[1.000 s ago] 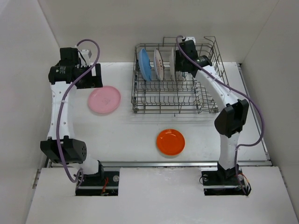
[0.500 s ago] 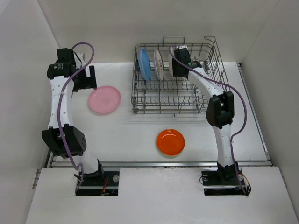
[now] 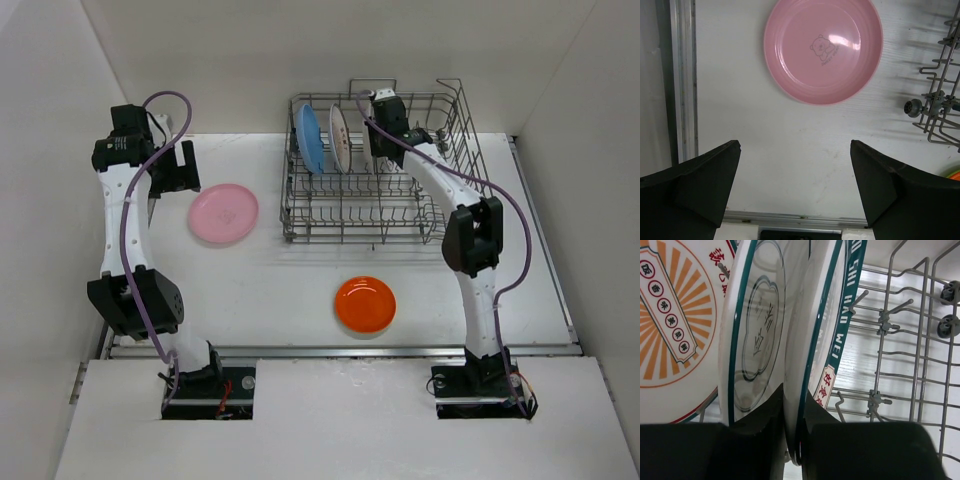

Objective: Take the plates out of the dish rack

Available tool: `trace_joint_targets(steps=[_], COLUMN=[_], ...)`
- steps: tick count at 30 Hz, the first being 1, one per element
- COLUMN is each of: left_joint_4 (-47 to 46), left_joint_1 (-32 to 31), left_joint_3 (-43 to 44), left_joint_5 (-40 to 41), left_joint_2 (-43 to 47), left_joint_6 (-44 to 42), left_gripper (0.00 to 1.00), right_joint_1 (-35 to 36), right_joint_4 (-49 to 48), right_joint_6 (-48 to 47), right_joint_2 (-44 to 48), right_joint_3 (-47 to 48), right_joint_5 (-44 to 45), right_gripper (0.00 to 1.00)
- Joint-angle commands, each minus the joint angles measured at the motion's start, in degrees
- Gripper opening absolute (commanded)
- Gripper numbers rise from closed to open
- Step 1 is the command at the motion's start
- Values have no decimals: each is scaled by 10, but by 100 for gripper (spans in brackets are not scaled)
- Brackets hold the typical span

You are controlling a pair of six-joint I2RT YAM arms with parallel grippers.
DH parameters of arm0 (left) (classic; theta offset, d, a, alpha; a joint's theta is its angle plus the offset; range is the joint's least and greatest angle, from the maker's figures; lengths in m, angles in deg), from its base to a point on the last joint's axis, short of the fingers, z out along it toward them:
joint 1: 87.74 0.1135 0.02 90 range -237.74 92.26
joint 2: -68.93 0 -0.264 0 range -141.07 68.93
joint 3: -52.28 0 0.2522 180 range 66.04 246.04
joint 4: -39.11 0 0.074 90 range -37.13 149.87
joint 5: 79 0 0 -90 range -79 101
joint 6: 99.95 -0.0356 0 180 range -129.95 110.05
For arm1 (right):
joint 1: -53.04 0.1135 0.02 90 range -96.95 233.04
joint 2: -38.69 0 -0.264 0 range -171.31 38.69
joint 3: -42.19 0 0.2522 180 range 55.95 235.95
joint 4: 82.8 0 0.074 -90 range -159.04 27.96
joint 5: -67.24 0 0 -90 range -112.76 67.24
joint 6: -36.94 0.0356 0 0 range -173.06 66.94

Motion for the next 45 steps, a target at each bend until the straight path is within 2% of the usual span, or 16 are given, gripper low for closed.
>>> trace_joint_targets(steps=[1, 8, 13, 15, 18, 22, 23, 26, 33, 38, 39, 41, 45], left_joint_4=[8, 8, 8, 8, 8, 8, 2, -10, -37, -57, -62, -62, -62], left_joint_1=[4, 4, 4, 4, 4, 4, 4, 4, 16, 21, 21, 21, 21], left_joint_3=[15, 15, 28, 28, 28, 17, 12, -3, -48, -95, -95, -101, -101], left_joint_5=[-10, -10, -10, -10, -4, 33, 43, 87, 147, 158, 158, 164, 159], left_joint_2=[6, 6, 16, 16, 30, 41, 48, 66, 117, 157, 163, 181, 192], left_joint_6=[-3, -3, -8, -8, -8, -8, -8, 2, 26, 39, 44, 44, 44], left_gripper=[90, 90, 90, 90, 90, 93, 93, 98, 99, 99, 99, 99, 99], right_joint_1=[-2, -2, 37, 53, 110, 227, 282, 385, 527, 553, 558, 558, 558], right_joint_4=[-25, -82, -132, -112, -77, 6, 20, 81, 159, 201, 209, 225, 230], right_joint_6=[-20, -63, -109, -122, -145, -201, -201, -208, -198, -143, -118, -94, -51], right_joint_2=[55, 157, 230, 235, 270, 314, 321, 316, 287, 218, 204, 156, 83], right_joint_3=[23, 23, -24, -24, -37, -105, -125, -126, -132, -143, -143, -143, -110], right_joint_5=[55, 101, 147, 164, 131, 18, -7, -8, 5, 19, 47, 67, 104], right_gripper=[0, 0, 0, 0, 0, 0, 0, 0, 0, 0, 4, 4, 11])
